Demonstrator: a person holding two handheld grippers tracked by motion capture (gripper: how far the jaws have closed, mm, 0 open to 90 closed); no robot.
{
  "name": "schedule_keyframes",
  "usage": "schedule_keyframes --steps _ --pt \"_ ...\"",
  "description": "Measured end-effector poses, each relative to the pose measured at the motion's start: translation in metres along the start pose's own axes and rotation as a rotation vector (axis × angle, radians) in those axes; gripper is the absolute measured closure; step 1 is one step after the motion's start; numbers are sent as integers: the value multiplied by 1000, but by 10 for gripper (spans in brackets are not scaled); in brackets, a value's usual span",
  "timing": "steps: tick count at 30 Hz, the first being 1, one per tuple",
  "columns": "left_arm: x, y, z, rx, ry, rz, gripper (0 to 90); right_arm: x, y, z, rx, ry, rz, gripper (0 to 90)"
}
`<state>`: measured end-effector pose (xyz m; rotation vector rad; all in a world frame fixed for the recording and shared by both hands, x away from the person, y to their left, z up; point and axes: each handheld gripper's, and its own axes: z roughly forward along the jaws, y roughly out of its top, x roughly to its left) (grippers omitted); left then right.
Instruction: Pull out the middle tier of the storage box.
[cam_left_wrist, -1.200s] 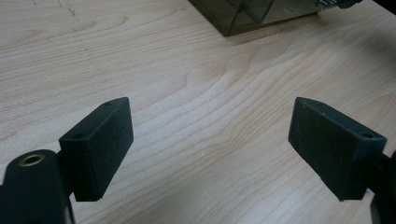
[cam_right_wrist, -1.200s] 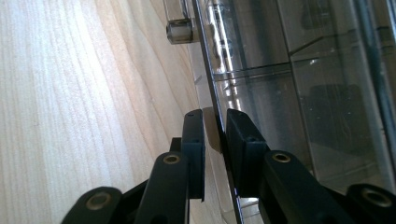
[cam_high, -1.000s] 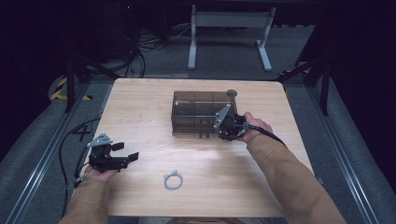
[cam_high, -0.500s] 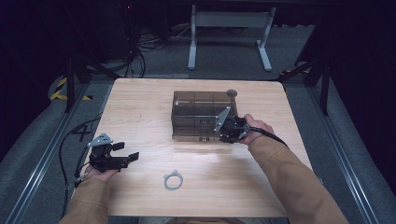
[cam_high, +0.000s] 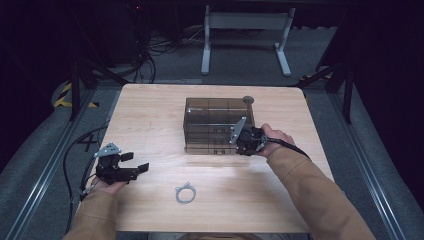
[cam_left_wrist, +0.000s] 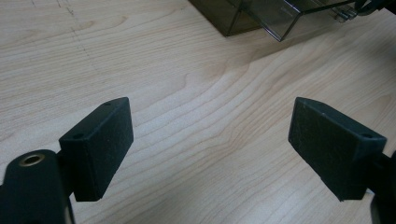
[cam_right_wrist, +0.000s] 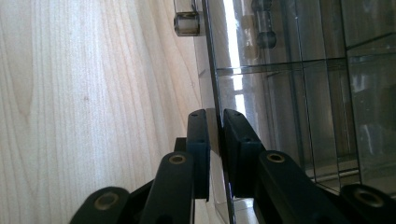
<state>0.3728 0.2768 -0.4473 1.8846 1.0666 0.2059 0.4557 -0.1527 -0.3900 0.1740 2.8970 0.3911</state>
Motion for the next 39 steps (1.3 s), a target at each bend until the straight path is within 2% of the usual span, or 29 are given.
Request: schedule_keyframes --steps 13,27,39 --pt "0 0 0 -4 0 -5 147 8 2 -2 28 7 -17 821" --pt "1 0 0 -6 0 -6 146 11 2 -2 31 8 -16 821" --pt "1 0 0 -3 1 -7 146 13 0 -5 18 2 -5 763"
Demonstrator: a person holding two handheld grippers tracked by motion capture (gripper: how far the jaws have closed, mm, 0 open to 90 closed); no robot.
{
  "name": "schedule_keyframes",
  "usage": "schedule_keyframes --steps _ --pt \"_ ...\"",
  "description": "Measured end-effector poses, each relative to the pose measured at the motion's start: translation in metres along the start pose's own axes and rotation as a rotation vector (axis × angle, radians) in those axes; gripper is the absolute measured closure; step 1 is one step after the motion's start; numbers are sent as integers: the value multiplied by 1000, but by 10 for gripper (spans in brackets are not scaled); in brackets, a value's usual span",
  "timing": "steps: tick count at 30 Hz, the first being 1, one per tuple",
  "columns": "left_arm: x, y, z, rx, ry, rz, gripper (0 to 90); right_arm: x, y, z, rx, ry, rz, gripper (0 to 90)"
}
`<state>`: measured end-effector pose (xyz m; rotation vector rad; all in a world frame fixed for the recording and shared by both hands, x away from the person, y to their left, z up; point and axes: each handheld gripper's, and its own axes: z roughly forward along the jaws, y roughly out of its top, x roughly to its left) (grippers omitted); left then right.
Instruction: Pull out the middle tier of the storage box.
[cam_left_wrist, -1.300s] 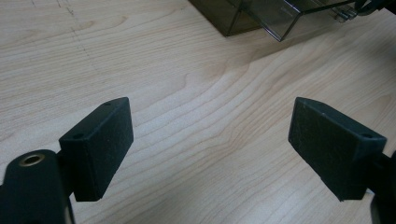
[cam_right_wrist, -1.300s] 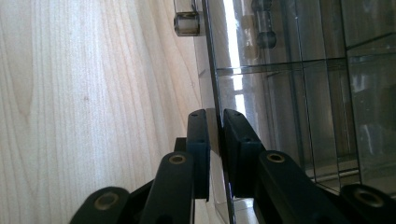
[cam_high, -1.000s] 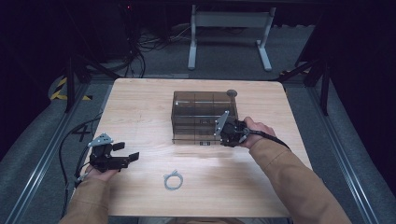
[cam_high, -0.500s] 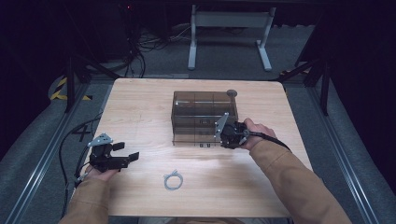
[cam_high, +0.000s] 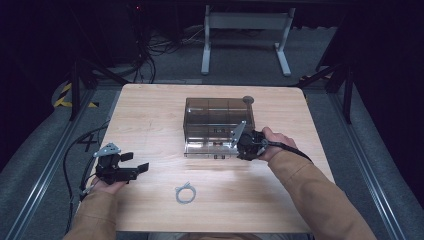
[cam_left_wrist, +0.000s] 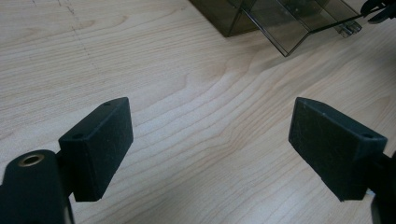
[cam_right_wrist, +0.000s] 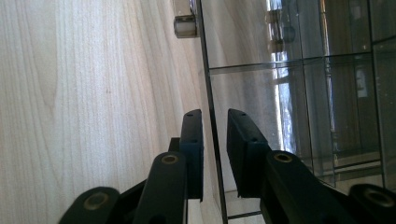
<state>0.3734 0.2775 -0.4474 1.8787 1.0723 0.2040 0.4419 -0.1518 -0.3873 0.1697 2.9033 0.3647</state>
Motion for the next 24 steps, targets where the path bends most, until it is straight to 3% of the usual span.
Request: schedule_keyframes --steps 15,24 --pt "-1 0 0 0 3 -1 146 4 4 -16 -63 17 69 637" --pt "0 1 1 1 -1 -4 146 13 15 -19 -105 96 173 519"
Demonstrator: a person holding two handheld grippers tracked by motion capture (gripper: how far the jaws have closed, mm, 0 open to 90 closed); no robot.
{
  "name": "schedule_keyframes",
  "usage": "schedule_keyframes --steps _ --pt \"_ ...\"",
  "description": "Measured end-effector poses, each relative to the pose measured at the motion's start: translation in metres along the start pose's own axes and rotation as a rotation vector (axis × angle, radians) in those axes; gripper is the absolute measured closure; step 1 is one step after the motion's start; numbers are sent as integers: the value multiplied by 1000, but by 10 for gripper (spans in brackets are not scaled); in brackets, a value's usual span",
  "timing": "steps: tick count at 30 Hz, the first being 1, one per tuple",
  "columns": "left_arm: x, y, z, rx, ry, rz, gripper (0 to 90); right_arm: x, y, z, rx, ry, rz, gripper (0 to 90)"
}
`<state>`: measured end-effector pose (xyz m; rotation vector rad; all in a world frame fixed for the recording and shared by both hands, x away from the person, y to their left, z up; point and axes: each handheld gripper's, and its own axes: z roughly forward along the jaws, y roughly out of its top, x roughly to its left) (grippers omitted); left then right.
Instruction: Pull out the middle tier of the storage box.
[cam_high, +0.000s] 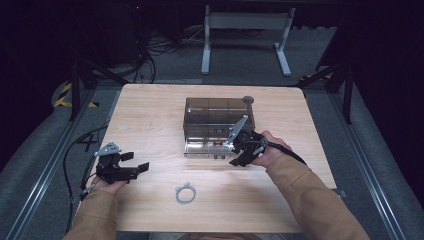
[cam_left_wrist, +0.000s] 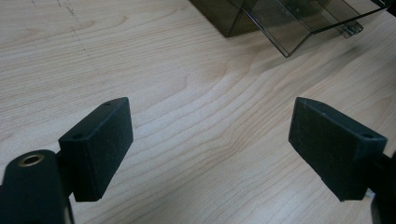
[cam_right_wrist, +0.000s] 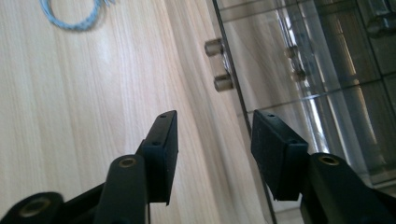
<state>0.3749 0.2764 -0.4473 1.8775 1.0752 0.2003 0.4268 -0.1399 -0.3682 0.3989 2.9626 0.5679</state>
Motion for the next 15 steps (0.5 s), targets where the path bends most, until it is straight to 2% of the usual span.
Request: schedule_keyframes --steps 2,5,9,13,15 --pt "0 0 0 -2 0 -1 146 4 1 1 -23 -9 6 519" --pt "0 0 0 -2 0 0 146 6 3 4 -53 -17 -9 501" --pt "0 1 1 -1 0 2 146 11 6 7 -74 -14 5 468" --pt "0 1 1 4 2 -1 147 14 10 12 -75 46 34 431" --pt "0 1 1 5 1 -2 146 18 12 14 -82 47 34 431"
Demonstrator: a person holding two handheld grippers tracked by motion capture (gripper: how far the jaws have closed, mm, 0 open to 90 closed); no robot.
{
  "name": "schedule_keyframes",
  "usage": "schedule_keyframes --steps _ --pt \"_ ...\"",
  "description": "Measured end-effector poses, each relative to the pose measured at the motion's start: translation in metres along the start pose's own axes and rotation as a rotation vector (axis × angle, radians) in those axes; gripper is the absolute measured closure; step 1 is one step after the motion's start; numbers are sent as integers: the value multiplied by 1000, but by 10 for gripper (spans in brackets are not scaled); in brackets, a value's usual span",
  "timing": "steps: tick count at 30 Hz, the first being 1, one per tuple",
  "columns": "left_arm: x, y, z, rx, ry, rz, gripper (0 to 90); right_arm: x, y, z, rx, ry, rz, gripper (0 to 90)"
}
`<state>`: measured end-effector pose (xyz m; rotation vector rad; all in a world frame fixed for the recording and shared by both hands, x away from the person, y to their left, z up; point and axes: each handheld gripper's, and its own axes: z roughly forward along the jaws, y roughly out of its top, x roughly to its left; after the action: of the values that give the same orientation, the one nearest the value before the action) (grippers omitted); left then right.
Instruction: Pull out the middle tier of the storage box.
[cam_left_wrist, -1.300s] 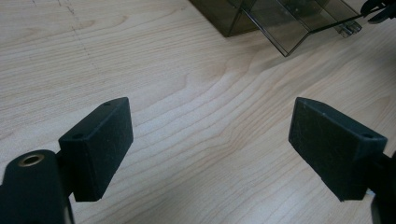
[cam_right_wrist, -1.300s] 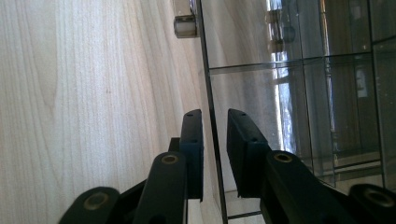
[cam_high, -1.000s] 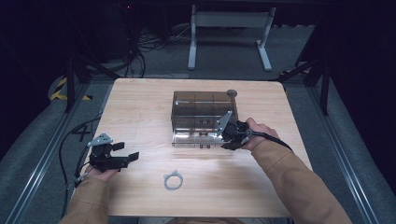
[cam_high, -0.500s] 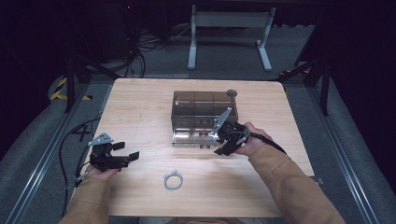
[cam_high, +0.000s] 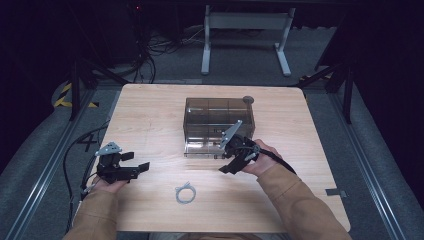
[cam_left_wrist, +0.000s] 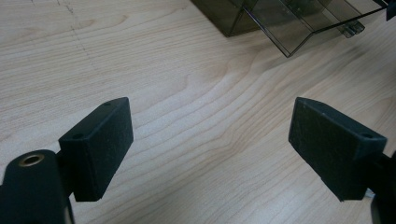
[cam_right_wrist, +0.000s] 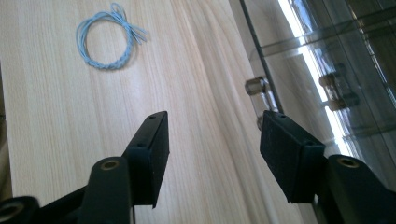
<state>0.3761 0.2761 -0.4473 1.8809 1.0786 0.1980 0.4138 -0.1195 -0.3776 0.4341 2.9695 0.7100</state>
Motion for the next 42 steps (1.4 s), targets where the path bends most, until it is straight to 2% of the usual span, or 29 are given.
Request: schedule_keyframes --steps 3,9,11,14,22,26,32,36,42 --pt "0 0 0 0 -1 -1 147 6 1 4 -43 -5 -11 427" --pt "0 0 0 -2 -3 -4 147 17 5 13 -64 -15 -19 433" --pt "0 0 0 -3 -3 -3 147 18 7 15 -87 -19 -25 432" --pt "0 0 0 -3 -3 -1 147 19 8 15 -116 -14 1 431" --pt "0 0 0 -2 -4 -1 147 30 14 27 -154 -22 -9 435" --pt "0 1 0 -3 -4 1 147 33 17 33 -192 -1 10 437" --pt "0 1 0 -6 -5 3 147 38 19 40 -212 -1 6 432" --pt "0 1 1 -4 -5 3 147 41 20 45 -202 7 9 437" --pt "0 2 1 -4 -5 2 147 44 24 54 -204 60 40 457"
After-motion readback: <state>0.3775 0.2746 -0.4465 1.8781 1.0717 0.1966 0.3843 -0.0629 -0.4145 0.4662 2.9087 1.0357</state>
